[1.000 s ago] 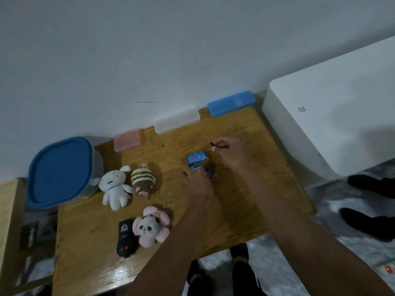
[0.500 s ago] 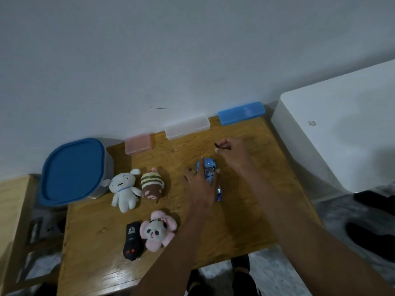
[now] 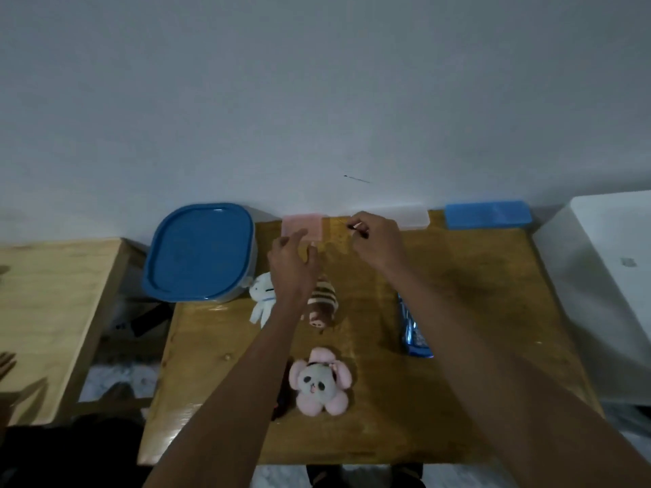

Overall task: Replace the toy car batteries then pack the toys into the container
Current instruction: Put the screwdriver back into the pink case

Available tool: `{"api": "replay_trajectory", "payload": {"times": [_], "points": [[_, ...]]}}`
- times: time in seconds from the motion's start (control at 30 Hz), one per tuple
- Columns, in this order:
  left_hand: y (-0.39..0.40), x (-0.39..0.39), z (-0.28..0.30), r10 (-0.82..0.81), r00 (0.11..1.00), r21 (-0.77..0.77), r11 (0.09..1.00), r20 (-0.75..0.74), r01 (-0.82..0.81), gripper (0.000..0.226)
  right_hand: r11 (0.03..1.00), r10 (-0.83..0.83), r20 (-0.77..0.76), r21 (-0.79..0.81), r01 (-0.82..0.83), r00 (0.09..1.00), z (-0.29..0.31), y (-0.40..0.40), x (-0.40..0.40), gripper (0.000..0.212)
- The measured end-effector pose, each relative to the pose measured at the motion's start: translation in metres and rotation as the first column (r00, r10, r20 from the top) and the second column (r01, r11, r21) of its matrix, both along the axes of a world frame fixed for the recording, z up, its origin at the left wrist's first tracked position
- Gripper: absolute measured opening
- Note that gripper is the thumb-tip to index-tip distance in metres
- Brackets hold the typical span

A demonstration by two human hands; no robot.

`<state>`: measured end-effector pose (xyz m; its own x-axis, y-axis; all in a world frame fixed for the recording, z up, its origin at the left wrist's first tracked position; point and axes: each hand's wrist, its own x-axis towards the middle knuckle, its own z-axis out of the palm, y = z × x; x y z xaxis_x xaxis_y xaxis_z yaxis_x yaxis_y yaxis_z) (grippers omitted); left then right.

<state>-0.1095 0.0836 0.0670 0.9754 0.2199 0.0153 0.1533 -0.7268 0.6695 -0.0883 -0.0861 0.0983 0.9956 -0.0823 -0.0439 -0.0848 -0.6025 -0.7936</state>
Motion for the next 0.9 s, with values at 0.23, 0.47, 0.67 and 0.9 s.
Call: {"api": "replay_trajectory", "payload": {"times": [0.23, 0.47, 0.67, 0.9], "points": [[0.051, 0.052, -0.038, -0.038, 0.994, -0.039, 0.999, -0.098, 0.035, 0.048, 0.958, 0.150, -0.084, -0.233, -0.166, 0.985, -0.036, 0.058, 0.045, 0.016], [0.061, 0.083, -0.062, -0.108, 0.990, -0.101, 0.990, -0.086, 0.099, 0.046, 0.899, 0.222, -0.048, -0.377, -0.224, 0.974, -0.085, 0.077, 0.067, 0.039], [0.061, 0.096, -0.069, -0.095, 0.994, -0.081, 0.993, -0.059, 0.090, 0.034, 0.880, 0.238, 0.006, -0.424, -0.213, 0.971, -0.104, 0.079, 0.074, 0.052], [0.059, 0.102, -0.076, -0.058, 0.995, -0.042, 0.998, -0.079, 0.055, 0.048, 0.898, 0.213, 0.087, -0.409, -0.160, 0.973, -0.110, 0.075, 0.076, 0.041]]}}
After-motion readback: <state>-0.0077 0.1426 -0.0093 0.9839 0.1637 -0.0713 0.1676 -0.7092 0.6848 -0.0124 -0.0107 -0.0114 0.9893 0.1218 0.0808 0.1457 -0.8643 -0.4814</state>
